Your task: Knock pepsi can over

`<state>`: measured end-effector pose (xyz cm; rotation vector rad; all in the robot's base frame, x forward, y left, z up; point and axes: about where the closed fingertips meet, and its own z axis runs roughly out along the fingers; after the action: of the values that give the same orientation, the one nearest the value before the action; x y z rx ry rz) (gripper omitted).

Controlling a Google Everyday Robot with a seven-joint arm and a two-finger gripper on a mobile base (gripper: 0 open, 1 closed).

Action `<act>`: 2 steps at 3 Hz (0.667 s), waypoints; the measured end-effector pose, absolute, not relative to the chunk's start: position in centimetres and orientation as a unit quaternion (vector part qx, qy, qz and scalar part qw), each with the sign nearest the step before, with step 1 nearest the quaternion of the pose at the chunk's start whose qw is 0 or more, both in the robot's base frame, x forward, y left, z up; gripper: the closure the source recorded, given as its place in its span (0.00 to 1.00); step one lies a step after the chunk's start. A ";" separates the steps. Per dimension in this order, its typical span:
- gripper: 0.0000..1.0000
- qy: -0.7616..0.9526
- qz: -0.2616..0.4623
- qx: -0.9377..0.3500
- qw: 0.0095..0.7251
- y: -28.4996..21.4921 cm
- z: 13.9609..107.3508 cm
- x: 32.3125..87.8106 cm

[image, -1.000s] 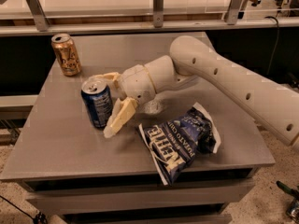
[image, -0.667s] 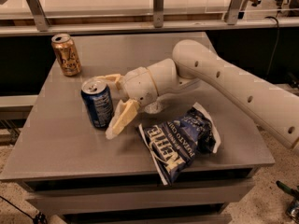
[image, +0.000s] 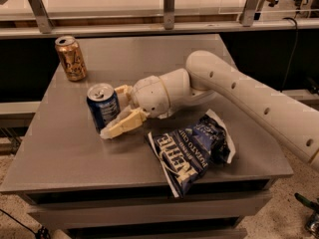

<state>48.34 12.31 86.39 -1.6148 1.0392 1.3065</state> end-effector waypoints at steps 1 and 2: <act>0.39 0.410 0.518 -0.637 0.396 12.3 86.5 48.4; 0.57 0.412 0.519 -0.639 0.390 12.5 86.7 48.4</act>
Offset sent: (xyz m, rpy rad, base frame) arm 0.0033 0.0002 0.0060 -0.0242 0.0175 0.0080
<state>48.37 12.54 86.75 -1.6252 1.0466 1.3197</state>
